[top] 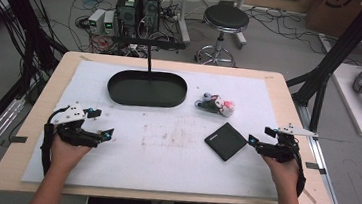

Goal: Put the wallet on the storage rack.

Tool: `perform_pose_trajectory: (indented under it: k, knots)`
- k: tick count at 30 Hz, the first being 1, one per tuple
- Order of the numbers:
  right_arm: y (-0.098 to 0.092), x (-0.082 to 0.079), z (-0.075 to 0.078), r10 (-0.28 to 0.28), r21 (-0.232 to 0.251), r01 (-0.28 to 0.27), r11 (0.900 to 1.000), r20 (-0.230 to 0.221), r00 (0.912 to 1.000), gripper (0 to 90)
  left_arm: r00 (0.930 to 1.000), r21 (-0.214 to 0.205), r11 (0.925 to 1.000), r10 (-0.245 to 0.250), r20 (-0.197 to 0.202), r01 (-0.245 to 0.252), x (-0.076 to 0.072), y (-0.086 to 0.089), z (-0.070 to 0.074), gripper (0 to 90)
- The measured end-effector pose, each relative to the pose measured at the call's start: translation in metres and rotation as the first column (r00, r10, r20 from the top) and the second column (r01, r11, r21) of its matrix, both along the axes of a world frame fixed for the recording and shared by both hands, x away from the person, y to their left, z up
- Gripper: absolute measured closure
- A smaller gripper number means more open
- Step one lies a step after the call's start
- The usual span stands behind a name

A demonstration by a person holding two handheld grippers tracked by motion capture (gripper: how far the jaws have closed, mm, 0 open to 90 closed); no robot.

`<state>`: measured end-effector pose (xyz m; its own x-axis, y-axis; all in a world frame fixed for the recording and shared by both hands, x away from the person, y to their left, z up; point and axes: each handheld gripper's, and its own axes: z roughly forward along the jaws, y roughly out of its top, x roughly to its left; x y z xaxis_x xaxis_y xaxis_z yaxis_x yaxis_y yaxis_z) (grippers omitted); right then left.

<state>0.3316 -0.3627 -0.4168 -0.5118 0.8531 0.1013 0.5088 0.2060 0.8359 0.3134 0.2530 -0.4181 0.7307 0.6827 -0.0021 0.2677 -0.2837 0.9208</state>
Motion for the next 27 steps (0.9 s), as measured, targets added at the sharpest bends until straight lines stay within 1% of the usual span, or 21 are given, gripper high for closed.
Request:
perform_pose_trajectory:
  k: [3, 4, 7, 9, 10, 11, 13, 15, 17, 18, 19, 21, 22, 24, 27]
  knots:
    - [-0.001, 0.000, -0.001, -0.004, 0.005, 0.004, 1.0000, 0.002, 1.0000, 18.3, 1.0000, -0.003, 1.0000, 0.000, 0.002, 0.000, 0.000, 0.001, 0.001, 13.2]
    - [-0.001, -0.001, -0.002, -0.008, 0.013, 0.008, 0.9999, -0.004, 1.0000, 18.3, 1.0000, 0.002, 1.0000, -0.002, 0.001, 0.002, 0.000, 0.001, 0.001, 13.2]
    - [-0.002, -0.002, -0.003, -0.005, 0.011, 0.005, 0.9999, -0.007, 1.0000, 18.4, 0.9999, 0.016, 0.9998, -0.013, -0.007, 0.013, 0.000, -0.003, -0.001, 13.0]
    - [-0.003, -0.002, 0.000, -0.004, 0.012, 0.004, 0.9999, -0.003, 1.0000, 18.3, 0.9999, 0.020, 0.9997, -0.014, -0.006, 0.014, 0.000, -0.004, -0.001, 13.0]
    - [-0.003, -0.002, 0.004, -0.006, 0.015, 0.006, 0.9999, 0.000, 1.0000, 18.3, 0.9997, 0.022, 0.9995, -0.023, -0.004, 0.023, 0.000, -0.005, 0.000, 13.0]
    - [-0.003, -0.003, 0.007, -0.003, 0.011, 0.003, 0.9999, 0.006, 1.0000, 18.3, 0.9997, 0.018, 0.9996, -0.024, -0.004, 0.024, 0.000, -0.005, -0.001, 13.0]
    - [-0.003, -0.002, 0.012, -0.012, 0.003, 0.012, 0.9999, 0.004, 0.9999, 18.3, 0.9996, 0.018, 0.9995, -0.026, -0.009, 0.026, 0.001, -0.005, -0.002, 12.9]
    - [-0.003, 0.001, 0.015, -0.008, -0.011, 0.008, 0.9999, 0.017, 0.9998, 18.2, 0.9996, 0.013, 0.9996, -0.025, -0.011, 0.025, 0.002, -0.005, -0.002, 12.8]
    - [-0.002, 0.003, 0.017, -0.010, -0.016, 0.010, 0.9998, 0.014, 0.9999, 18.2, 0.9996, 0.012, 0.9996, -0.024, -0.015, 0.024, 0.002, -0.005, -0.002, 12.8]
    - [-0.002, 0.005, 0.019, -0.001, -0.017, 0.001, 0.9999, 0.001, 1.0000, 18.2, 0.9996, 0.012, 0.9996, -0.025, -0.014, 0.025, 0.002, -0.005, -0.002, 12.8]
    - [-0.002, 0.011, 0.021, 0.023, -0.030, -0.024, 0.9993, -0.018, 0.9996, 18.2, 0.9997, 0.013, 0.9997, -0.022, -0.010, 0.022, 0.001, -0.005, -0.002, 12.8]
    - [0.000, 0.016, 0.022, 0.029, -0.039, -0.030, 0.9988, -0.023, 0.9993, 18.2, 0.9997, 0.013, 0.9997, -0.022, -0.010, 0.022, 0.001, -0.005, -0.002, 12.8]
    - [0.000, 0.020, 0.022, 0.049, -0.033, -0.049, 0.9982, -0.027, 0.9985, 18.3, 0.9996, 0.013, 0.9996, -0.023, -0.014, 0.024, 0.002, -0.005, -0.002, 12.8]
    - [0.001, 0.026, 0.020, 0.068, -0.027, -0.070, 0.9972, -0.056, 0.9961, 18.3, 0.9995, 0.016, 0.9995, -0.027, -0.016, 0.027, 0.002, -0.006, -0.003, 12.8]
    - [0.005, 0.036, 0.017, 0.092, -0.039, -0.095, 0.9947, -0.082, 0.9924, 18.3, 0.9994, 0.021, 0.9993, -0.030, -0.017, 0.030, 0.003, -0.008, -0.004, 12.8]
